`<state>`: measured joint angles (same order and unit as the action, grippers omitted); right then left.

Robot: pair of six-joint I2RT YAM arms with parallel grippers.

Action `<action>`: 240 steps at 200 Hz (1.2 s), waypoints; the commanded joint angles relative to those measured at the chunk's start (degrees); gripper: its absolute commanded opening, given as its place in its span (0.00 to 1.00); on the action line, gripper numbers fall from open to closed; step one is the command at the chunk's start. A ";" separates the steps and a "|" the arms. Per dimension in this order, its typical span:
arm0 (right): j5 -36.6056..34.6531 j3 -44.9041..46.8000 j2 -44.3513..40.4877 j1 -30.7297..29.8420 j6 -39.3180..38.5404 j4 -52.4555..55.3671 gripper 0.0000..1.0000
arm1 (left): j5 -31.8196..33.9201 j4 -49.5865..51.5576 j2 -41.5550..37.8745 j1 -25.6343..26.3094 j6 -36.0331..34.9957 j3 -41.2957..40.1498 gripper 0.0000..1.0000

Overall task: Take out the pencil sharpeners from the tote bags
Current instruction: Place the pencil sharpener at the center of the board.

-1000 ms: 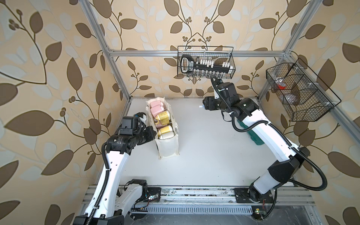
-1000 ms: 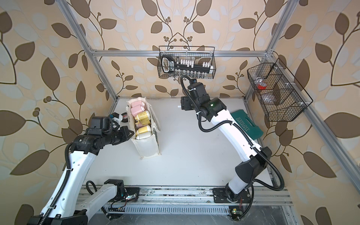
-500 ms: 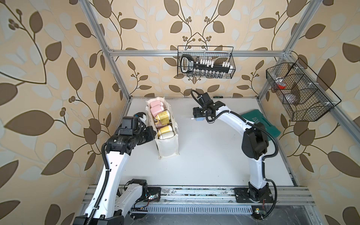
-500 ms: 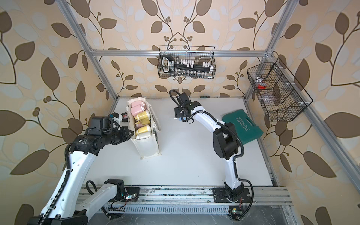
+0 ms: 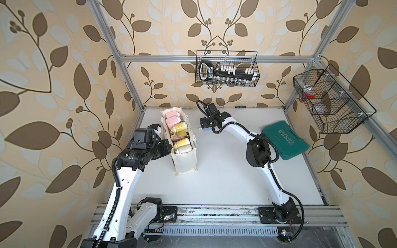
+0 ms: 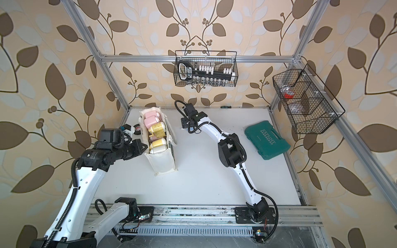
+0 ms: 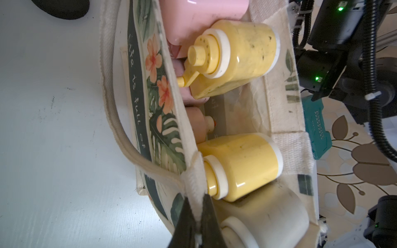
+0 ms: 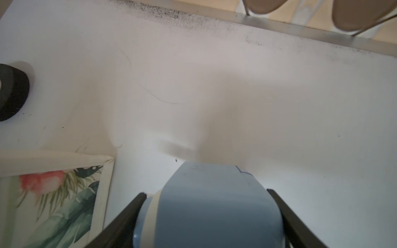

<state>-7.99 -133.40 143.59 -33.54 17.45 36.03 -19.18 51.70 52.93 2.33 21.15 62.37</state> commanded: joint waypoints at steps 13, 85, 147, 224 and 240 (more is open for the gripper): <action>-1.68 -2.65 1.53 -0.62 -2.50 0.18 0.67 | 1.08 1.21 -0.67 0.40 -1.44 -0.58 0.00; -2.25 -3.78 4.13 -1.27 -2.86 1.23 0.69 | 0.63 1.30 -0.37 0.40 -1.33 -0.39 0.00; -0.62 -3.99 5.45 -1.40 -2.34 1.76 0.76 | 0.28 1.21 -0.28 0.40 -1.33 -0.62 0.00; 0.08 -2.91 1.05 -2.28 -3.30 0.80 1.00 | 0.11 1.42 -0.54 0.40 -1.38 -0.92 0.00; -0.16 -2.92 -0.24 -2.52 -3.39 0.88 1.00 | 0.11 1.43 -0.54 0.40 -1.39 -1.01 0.00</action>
<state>-8.34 -135.46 147.06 -35.24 14.81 36.97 -19.25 51.72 52.93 2.33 21.15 62.37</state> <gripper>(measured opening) 0.996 0.064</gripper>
